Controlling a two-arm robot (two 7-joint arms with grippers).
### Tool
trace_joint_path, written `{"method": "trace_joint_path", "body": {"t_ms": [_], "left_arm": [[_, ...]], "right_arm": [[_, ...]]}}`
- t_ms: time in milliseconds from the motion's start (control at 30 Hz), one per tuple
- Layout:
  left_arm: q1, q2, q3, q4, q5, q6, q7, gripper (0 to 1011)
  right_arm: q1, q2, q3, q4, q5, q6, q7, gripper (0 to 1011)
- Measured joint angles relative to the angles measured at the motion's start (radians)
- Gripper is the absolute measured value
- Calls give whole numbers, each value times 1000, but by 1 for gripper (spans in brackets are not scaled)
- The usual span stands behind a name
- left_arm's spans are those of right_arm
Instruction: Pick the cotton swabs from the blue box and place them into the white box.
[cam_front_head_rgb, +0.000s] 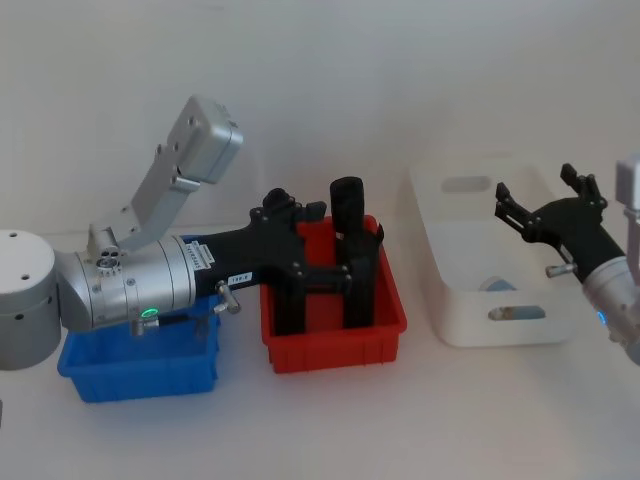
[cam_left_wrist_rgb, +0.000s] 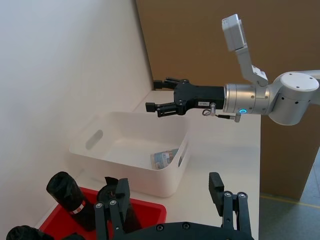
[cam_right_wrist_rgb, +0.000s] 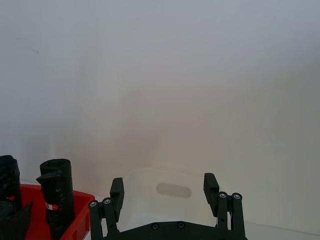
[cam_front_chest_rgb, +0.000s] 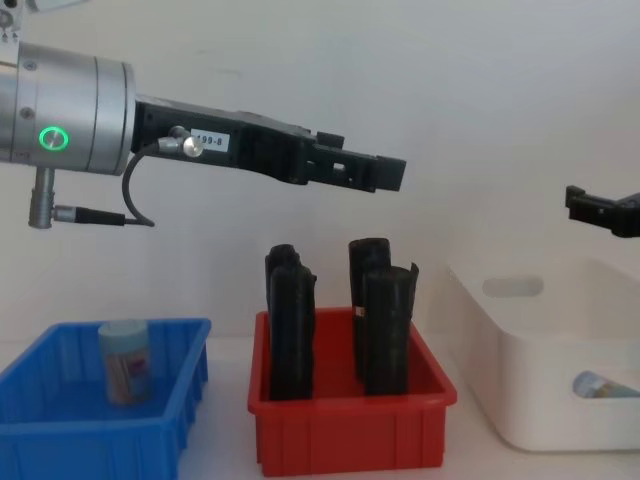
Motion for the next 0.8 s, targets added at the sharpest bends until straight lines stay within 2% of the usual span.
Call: {"method": "trace_joint_path", "body": {"t_ms": [100,300,567,800], "left_arm": [[0,0,0,0,0,0,0,1004],[0,0,0,0,0,0,0,1004],[4,0,2,0,1,-5,14,1004],[31,-2,13,-4,8,-37,88,1004]], "right_arm": [[-44,16,6,-69,4,-3,-18,1002],[-99,35,13,-157,11,-8,-43,1002],[-111,36,12,-169,14,-1,-43,1002],[-158,42,7,-224,25,31,-43,1002]]}}
